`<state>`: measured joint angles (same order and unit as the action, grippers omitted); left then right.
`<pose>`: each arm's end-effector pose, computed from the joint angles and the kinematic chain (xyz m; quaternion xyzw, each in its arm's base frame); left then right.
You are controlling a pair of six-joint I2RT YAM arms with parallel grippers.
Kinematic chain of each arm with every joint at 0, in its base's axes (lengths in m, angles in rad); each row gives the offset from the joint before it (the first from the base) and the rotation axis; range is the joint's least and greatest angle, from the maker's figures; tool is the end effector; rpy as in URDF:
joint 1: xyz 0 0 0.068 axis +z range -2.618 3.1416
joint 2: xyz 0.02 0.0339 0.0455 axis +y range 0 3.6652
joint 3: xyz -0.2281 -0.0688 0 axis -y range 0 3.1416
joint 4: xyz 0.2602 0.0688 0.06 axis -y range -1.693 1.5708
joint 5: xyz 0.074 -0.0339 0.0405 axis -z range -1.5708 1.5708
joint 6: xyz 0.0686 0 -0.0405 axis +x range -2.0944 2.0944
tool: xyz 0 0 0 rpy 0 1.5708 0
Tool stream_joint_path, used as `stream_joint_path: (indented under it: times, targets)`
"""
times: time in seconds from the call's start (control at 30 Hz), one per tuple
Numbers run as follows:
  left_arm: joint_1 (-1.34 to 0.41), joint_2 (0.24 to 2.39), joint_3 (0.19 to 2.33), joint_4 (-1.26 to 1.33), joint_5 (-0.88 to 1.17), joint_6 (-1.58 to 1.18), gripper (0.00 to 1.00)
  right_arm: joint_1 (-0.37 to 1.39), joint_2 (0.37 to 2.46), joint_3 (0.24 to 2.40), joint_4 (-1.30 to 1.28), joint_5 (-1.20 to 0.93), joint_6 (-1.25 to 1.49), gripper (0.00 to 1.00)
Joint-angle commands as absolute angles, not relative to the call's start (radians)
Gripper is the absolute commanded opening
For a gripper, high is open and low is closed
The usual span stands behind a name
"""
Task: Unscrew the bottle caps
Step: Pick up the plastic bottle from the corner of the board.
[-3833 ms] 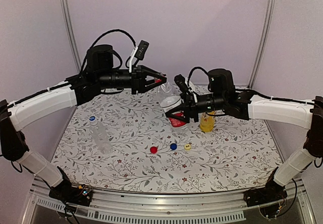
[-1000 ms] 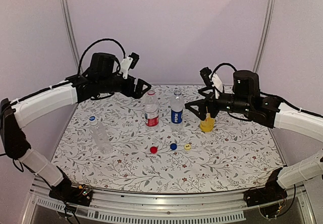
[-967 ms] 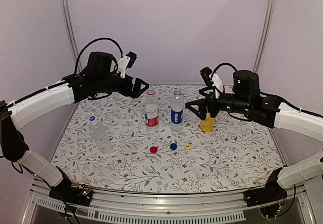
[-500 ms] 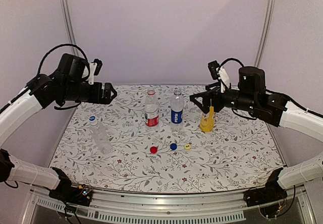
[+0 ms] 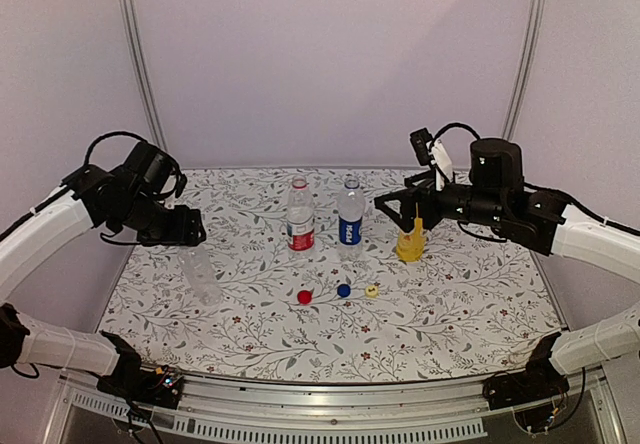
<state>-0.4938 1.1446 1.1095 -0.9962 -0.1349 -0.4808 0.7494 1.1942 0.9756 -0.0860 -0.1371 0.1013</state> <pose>0.2340 -0.1155 0.2502 -0.0117 0.9617 -0.0671 0.2654 0.2415 0.2375 0.2852 -0.2945 0.7495 0.2939 0.5149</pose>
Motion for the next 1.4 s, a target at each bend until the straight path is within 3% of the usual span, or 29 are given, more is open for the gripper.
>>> stream_joint_path:
  times: [0.0, 0.17, 0.67, 0.83, 1.13, 1.37]
  targets:
    - [-0.483, 1.132, 1.094, -1.024, -0.087, -0.488, 0.74, 0.744, 1.193, 0.962, -0.06, -0.134, 0.103, 0.99]
    - [-0.482, 1.119, 1.08, -1.026, -0.07, -0.485, 0.62, 0.744, 1.202, 0.96, -0.055, -0.135, 0.101, 0.99]
    - [-0.482, 1.112, 1.091, -1.022, -0.102, -0.445, 0.44, 0.744, 1.229, 0.972, -0.055, -0.157, 0.12, 0.99]
    - [-0.483, 1.108, 1.102, -1.017, -0.083, -0.422, 0.32, 0.744, 1.231, 0.973, -0.057, -0.15, 0.12, 0.99]
    - [-0.506, 1.134, 1.192, -1.005, 0.132, -0.284, 0.08, 0.744, 1.23, 0.996, -0.061, -0.173, 0.104, 0.99]
    - [-0.566, 1.198, 1.344, -0.979, 0.281, -0.172, 0.03, 0.745, 1.27, 1.075, -0.086, -0.314, 0.073, 0.99]
